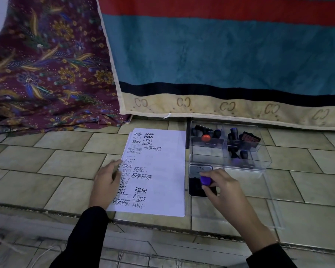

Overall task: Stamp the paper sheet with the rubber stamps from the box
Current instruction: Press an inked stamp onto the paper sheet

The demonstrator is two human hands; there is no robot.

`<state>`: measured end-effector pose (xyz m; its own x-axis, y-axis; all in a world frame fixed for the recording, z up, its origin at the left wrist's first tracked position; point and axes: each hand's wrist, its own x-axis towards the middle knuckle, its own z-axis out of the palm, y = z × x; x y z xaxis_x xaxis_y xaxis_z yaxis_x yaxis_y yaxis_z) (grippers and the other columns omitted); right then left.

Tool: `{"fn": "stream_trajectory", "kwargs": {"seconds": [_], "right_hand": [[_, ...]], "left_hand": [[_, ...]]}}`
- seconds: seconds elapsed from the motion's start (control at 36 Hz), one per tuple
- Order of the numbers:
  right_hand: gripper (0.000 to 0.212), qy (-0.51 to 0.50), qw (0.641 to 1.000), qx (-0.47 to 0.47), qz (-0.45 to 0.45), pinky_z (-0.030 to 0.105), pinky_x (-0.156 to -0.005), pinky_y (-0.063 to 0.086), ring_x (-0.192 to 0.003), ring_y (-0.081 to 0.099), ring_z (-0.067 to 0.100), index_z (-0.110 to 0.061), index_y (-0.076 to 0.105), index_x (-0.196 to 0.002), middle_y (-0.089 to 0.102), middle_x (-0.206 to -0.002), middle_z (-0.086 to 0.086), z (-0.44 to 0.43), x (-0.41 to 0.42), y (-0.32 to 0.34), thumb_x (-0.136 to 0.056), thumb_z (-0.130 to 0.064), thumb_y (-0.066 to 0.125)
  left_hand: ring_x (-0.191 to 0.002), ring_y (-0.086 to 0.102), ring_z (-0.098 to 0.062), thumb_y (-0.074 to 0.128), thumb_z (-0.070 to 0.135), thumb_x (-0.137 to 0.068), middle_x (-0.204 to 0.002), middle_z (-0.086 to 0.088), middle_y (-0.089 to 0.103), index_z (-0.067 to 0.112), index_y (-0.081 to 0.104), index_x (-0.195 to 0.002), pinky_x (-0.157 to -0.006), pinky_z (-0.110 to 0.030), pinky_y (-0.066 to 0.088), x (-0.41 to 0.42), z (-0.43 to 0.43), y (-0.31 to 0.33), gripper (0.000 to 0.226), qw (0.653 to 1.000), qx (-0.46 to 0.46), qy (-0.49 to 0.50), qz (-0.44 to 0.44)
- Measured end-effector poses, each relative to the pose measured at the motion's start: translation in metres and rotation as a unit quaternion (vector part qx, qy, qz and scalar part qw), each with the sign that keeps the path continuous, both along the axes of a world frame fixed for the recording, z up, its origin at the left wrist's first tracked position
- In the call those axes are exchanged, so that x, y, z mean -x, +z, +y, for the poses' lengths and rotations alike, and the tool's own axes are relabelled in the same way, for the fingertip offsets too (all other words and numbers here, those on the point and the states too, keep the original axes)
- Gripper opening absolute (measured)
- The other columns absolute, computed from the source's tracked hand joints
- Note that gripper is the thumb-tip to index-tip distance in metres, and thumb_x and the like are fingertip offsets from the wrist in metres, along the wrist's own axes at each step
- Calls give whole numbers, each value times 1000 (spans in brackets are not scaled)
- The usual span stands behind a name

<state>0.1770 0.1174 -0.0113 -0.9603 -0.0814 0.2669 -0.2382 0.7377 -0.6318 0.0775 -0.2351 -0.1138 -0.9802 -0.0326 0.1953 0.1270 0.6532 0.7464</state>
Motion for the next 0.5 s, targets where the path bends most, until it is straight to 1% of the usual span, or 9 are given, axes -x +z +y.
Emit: {"fn": "stream_trajectory", "kwargs": {"seconds": [0.08, 0.17, 0.25, 0.36, 0.44, 0.5], "right_hand": [[32, -10, 1000, 3, 5, 13, -83, 48, -81, 64, 7, -15, 66, -109, 56, -99, -11, -2, 1, -1, -78, -4, 71], [33, -16, 1000, 4, 7, 12, -82, 47, -80, 64, 8, -15, 66, -109, 56, -99, -10, -4, 1, -3, -79, -4, 71], [35, -11, 1000, -5, 9, 16, -83, 49, -81, 63, 6, -15, 65, -111, 57, -100, -10, -4, -2, -5, -78, -5, 71], [33, -14, 1000, 0, 11, 22, -77, 54, -79, 64, 5, -16, 66, -111, 60, -100, -6, -4, -1, -2, -79, -10, 72], [27, -7, 999, 19, 43, 21, -71, 54, -74, 62, 4, -14, 68, -104, 60, -94, -6, -18, 5, 6, -78, -11, 74], [25, 10, 998, 43, 50, 19, -72, 53, -74, 61, 4, -14, 68, -102, 61, -93, -6, -36, 10, 11, -78, -15, 74]], "left_hand": [[-124, 56, -21, 54, 8, -95, -131, 3, 63, 26, 57, -129, -108, -51, 42, 0, 1, 1, 38, 1000, 10, -2, 9], [-120, 56, -24, 55, 3, -94, -128, -1, 64, 19, 60, -126, -106, -50, 42, -1, 4, 3, 36, 999, 44, 0, 31], [-124, 54, -26, 53, 4, -94, -129, -2, 64, 15, 63, -123, -108, -49, 40, -3, 6, 5, 33, 996, 66, -5, 53], [-125, 53, -26, 55, 0, -93, -129, -3, 64, 14, 65, -121, -109, -49, 39, -4, 8, 7, 33, 996, 69, -4, 59], [-127, 53, -24, 51, 11, -93, -129, -1, 63, 16, 65, -120, -109, -48, 39, -4, 7, 8, 31, 997, 61, -4, 53], [-127, 52, -24, 50, 13, -92, -129, 0, 63, 17, 65, -120, -109, -49, 40, -5, 7, 8, 32, 997, 54, -5, 47]]}}
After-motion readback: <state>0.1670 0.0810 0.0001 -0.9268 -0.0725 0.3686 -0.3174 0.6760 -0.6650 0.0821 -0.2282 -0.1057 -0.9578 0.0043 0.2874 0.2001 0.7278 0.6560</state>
